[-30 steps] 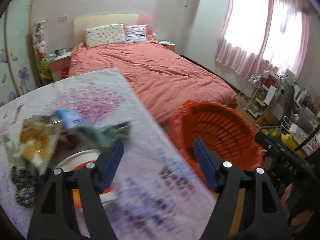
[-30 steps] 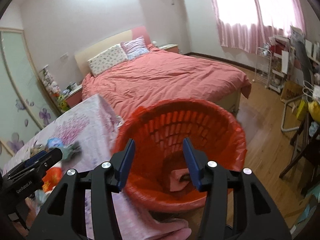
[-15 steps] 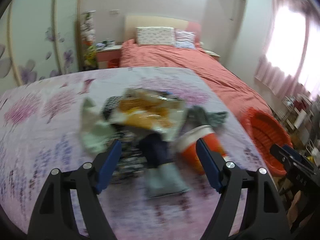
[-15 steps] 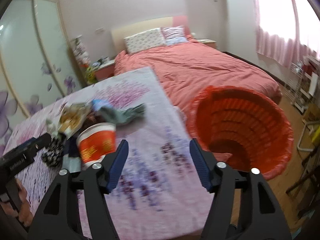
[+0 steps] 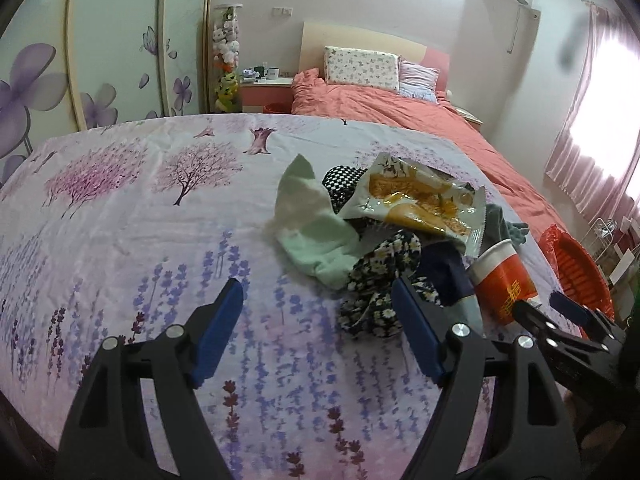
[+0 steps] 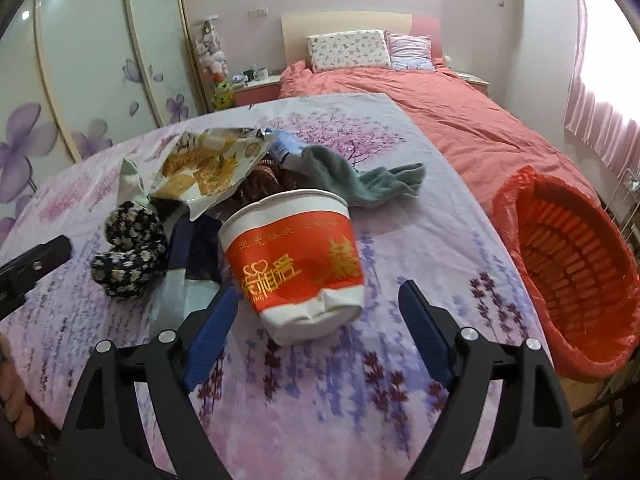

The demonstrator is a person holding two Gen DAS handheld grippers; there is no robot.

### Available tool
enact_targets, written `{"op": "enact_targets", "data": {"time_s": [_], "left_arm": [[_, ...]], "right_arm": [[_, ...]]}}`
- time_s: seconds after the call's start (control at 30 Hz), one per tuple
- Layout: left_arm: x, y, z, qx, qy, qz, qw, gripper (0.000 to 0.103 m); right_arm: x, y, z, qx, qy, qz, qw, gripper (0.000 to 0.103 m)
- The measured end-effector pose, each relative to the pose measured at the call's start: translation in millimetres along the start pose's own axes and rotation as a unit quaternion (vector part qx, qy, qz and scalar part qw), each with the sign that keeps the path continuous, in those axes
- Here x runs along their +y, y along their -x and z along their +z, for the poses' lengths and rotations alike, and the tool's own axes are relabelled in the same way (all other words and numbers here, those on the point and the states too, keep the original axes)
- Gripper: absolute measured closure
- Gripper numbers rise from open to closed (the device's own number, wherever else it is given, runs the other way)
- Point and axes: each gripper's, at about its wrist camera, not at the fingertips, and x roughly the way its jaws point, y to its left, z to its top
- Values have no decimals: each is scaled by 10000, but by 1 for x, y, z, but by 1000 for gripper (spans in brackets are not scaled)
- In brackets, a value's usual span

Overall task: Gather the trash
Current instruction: 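Reach the left tool to the floral cloth while the right tool reaches the red cup, then grasp the floral cloth with the left tool while the right tool grips the red cup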

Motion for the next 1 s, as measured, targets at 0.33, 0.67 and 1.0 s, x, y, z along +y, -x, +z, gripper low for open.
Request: {"op": "enact_targets", "data": {"time_s": [0.33,0.67,1.0], "left_arm": [[-8,-9,-10,150,-23,-190,9997,27],[-29,-12,-14,191,-71,-428,9989,27],[-41,-7,-20,178,-125,-459,9987,28]], "right_arm": [[7,-25,15,276,-6,-45,9996,21],[-1,-15,8,239,-117,31,9996,27],[-13,5,5,49,-255,59,9996,27]]}}
